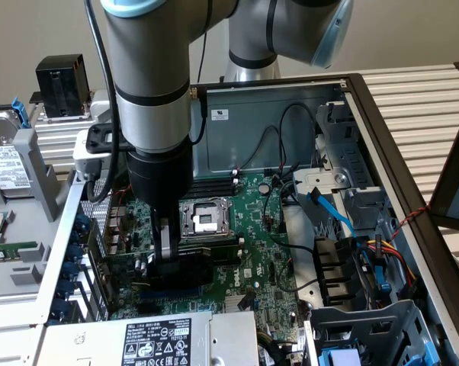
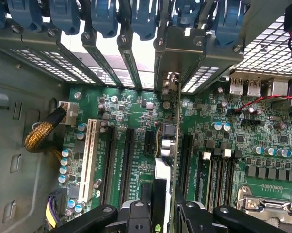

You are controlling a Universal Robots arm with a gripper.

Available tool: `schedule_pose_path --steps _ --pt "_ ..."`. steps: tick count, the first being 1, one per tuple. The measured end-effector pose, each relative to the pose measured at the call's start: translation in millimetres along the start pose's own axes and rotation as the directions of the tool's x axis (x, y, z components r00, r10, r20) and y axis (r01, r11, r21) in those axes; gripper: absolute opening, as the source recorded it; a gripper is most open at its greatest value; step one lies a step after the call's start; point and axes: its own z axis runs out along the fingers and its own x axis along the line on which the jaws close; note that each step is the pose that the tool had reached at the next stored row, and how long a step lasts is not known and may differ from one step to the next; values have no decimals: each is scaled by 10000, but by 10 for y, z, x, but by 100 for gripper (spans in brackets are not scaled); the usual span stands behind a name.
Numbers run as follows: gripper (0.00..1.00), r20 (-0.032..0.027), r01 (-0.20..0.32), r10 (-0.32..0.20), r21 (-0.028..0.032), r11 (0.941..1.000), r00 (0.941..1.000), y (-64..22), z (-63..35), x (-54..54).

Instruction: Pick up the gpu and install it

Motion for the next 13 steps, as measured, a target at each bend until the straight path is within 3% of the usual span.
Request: schedule_pose_path --steps 13 --pt "27 10 0 0 2 10000 10000 -20 -3 1"
